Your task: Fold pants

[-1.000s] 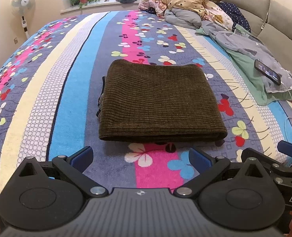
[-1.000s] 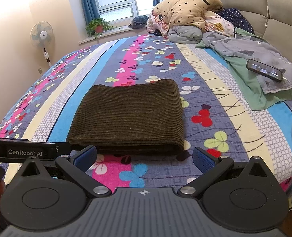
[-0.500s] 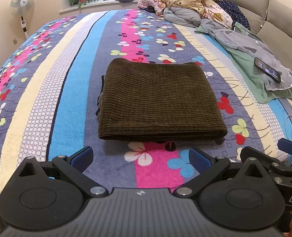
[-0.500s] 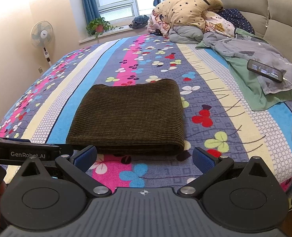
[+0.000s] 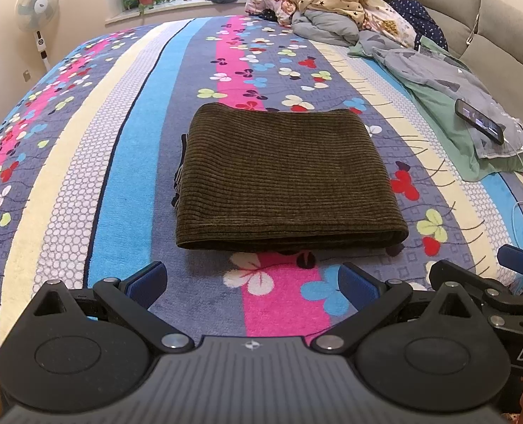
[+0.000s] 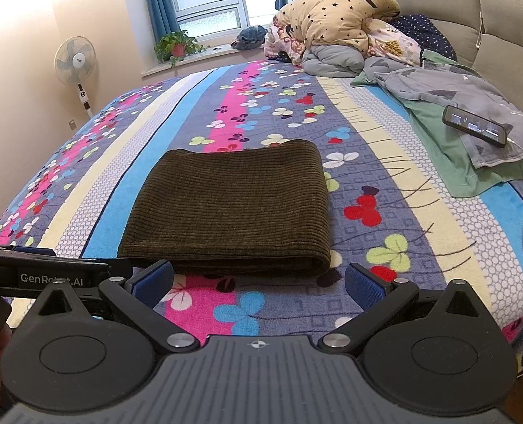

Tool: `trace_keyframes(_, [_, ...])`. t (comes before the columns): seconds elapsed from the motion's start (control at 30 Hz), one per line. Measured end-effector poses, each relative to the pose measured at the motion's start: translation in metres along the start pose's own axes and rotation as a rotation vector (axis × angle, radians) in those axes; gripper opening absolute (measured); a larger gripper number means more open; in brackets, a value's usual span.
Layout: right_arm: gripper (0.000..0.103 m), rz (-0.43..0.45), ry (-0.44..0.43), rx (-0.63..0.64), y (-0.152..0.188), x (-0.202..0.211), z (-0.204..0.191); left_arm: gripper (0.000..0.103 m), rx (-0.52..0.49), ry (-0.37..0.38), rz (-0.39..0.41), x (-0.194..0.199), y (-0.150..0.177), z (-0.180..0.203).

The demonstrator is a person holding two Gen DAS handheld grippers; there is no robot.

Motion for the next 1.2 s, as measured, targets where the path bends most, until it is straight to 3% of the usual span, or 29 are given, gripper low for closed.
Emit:
trace_keyframes(0.3, [0.102, 0.002, 0.001, 0.001, 0.0002, -0.0002, -0.0009, 0.103, -0.025, -0.040, 0.006, -0.0018, -0.0018, -0.0010])
trace_keyframes(0.5, [0.102, 0.000, -0.002, 0.005, 0.0024, -0.0028, 0.0009, 0.103, -0.094, -0.136, 0.030, -0.0020, -0.0024, 0.0043])
trace_keyframes(0.63, [0.102, 0.001, -0.002, 0.006, 0.0024, -0.0030, 0.0018, 0.103, -0.060, -0.093, 0.023, -0.0007, -0.0042, 0.0004])
trace_keyframes(1.2, [0.102, 0.000, -0.003, 0.006, 0.0019, -0.0031, 0.0034, 0.103, -0.072, -0.118, 0.032, -0.0012, -0.0047, 0.0020])
Point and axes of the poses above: each gripper's, at about its wrist camera, not at the fingertips, and x roughly against the way its jaws point, z to its right, y to its underside, the point moved 3 cm from there along -x, roughly the way its jaws point, and after that the axes turned 13 degrees about x, right-handed, at the moved point
